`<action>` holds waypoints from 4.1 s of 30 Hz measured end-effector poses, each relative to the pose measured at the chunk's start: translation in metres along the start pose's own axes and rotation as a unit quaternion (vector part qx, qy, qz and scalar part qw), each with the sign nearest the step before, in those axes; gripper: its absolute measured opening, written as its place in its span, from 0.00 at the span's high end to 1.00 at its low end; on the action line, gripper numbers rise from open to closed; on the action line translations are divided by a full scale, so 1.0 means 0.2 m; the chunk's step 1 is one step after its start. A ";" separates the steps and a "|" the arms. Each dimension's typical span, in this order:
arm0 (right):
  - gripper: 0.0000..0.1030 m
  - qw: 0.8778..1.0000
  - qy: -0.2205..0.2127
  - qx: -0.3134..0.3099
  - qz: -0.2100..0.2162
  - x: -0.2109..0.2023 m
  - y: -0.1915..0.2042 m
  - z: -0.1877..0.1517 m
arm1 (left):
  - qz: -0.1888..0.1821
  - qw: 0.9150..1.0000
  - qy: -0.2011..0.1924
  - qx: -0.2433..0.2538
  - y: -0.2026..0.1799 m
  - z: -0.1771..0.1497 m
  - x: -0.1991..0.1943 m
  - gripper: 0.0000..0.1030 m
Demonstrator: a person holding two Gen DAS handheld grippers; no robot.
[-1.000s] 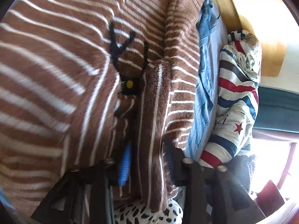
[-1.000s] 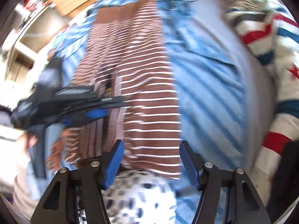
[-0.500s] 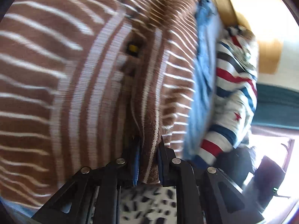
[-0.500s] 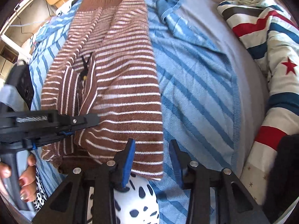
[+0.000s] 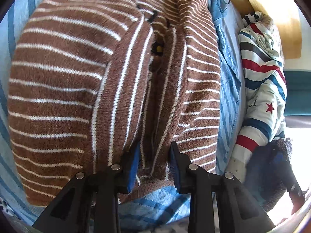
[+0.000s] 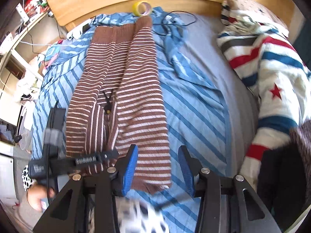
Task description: Fold clothes
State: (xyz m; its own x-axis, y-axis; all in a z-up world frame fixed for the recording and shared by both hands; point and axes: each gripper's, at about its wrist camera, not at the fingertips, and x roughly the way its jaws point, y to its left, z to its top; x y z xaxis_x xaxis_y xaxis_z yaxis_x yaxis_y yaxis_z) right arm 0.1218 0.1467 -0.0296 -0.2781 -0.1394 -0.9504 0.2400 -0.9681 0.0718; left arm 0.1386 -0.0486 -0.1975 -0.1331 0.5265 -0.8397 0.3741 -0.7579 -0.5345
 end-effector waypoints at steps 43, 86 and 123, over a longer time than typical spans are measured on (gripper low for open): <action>0.51 0.998 -0.052 -0.015 -0.011 1.20 0.50 1.85 | -0.056 0.954 -0.295 0.013 0.05 1.02 -0.28 1.00; 0.50 0.975 -0.128 0.105 0.147 -0.13 0.21 -0.23 | -0.112 0.965 -0.236 -0.017 0.16 -0.50 -1.06 0.52; 0.13 0.965 -0.238 0.086 0.068 -0.39 -0.06 -0.57 | -0.084 0.965 -0.247 -0.008 0.13 -0.63 -1.01 0.52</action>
State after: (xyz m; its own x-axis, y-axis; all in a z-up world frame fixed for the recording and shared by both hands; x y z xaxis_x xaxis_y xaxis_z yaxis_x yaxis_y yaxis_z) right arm 0.2467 0.1926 0.0093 -0.6602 -0.3069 -0.6856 0.1569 -0.9489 0.2737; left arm 0.2895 -0.1255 -0.0296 -0.6132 0.3897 -0.6871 0.3227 -0.6703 -0.6682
